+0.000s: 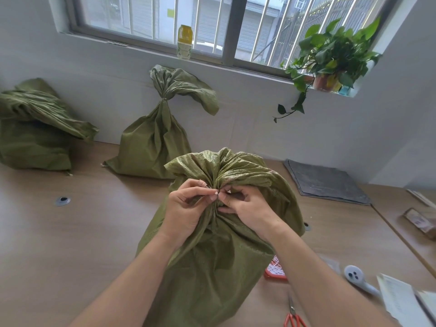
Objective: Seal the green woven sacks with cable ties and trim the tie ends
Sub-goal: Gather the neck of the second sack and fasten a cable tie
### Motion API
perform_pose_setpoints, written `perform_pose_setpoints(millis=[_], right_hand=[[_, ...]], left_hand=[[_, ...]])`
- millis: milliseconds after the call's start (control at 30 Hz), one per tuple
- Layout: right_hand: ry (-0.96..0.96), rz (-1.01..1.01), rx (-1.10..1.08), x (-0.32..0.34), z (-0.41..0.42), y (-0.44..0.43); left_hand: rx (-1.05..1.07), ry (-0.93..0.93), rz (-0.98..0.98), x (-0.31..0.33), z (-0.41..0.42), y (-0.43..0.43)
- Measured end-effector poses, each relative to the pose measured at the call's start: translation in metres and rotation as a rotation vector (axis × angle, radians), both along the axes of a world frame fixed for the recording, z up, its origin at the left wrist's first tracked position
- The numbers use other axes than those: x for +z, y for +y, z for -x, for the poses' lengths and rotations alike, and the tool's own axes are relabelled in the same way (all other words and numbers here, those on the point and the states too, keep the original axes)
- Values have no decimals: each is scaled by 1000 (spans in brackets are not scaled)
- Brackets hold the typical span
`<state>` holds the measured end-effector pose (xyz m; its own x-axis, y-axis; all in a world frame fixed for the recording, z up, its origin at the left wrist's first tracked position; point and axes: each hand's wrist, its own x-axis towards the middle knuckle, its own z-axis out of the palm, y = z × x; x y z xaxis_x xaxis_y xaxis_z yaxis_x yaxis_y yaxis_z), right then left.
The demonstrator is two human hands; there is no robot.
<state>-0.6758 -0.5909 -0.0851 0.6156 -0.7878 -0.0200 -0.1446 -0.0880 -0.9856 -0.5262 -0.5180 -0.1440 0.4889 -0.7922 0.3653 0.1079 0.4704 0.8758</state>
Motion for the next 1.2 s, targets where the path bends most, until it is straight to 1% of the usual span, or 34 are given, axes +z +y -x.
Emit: perform_pose_setpoints(millis=[167, 233, 367, 433, 567, 667, 767, 967, 1100, 1200], right_hand=[[4, 3, -5, 1, 2, 3], [-8, 23, -13, 0, 2, 5], [-116, 64, -110, -9, 2, 9], [-131, 152, -179, -15, 2, 11], [-124, 419, -333, -31, -1, 15], [-123, 569, -353, -38, -5, 17], [-82, 705, -346, -36, -5, 23], [-38, 764, -326, -38, -3, 27], [-53, 746, -278, -36, -4, 28], [-29, 861, -306, -36, -3, 26]], left_hand=[[16, -56, -3, 2, 1, 4], [30, -111, -8, 2, 1, 5], [83, -243, -66, 5, 4, 10], [71, -228, -118, 11, 4, 12], [21, -114, -218, 23, 5, 16], [35, -116, -251, 29, 5, 21], [28, -194, -287, 35, 3, 22], [-19, -368, -428, 34, -3, 15], [-23, -554, -410, 36, -5, 18], [-50, -610, -394, 38, -5, 20]])
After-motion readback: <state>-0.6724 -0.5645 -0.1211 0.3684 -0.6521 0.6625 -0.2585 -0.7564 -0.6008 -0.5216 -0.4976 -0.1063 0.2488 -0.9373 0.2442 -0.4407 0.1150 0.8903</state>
